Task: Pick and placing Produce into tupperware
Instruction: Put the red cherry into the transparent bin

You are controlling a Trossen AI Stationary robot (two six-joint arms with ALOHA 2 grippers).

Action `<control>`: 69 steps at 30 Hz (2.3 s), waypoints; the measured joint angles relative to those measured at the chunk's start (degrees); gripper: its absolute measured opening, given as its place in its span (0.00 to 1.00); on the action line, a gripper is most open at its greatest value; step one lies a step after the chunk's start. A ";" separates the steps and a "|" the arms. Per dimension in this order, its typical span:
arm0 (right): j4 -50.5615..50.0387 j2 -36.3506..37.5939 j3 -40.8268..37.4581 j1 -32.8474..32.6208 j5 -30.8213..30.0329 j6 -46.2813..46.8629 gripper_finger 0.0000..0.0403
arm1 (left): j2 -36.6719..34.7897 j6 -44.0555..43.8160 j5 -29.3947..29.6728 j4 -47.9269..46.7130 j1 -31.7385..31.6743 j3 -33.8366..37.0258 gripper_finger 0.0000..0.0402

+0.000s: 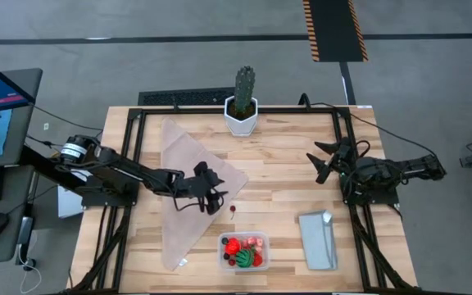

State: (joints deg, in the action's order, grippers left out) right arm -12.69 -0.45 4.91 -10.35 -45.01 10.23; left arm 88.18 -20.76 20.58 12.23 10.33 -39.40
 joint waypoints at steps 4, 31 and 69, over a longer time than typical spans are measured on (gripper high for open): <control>-0.08 0.00 0.02 0.00 0.00 -0.11 0.75 | 0.05 0.33 -0.94 2.21 1.20 0.06 0.48; -0.19 0.11 0.02 0.00 0.00 -0.14 0.75 | 7.86 4.49 -14.09 14.67 2.42 0.05 0.48; -0.21 -0.68 0.02 -0.02 0.00 -0.14 0.75 | 18.95 6.86 -14.36 15.19 1.43 -3.26 0.48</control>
State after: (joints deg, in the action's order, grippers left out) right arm -12.91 -1.13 4.93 -10.37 -45.01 10.09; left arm 107.13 -13.90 6.22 27.42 11.76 -42.66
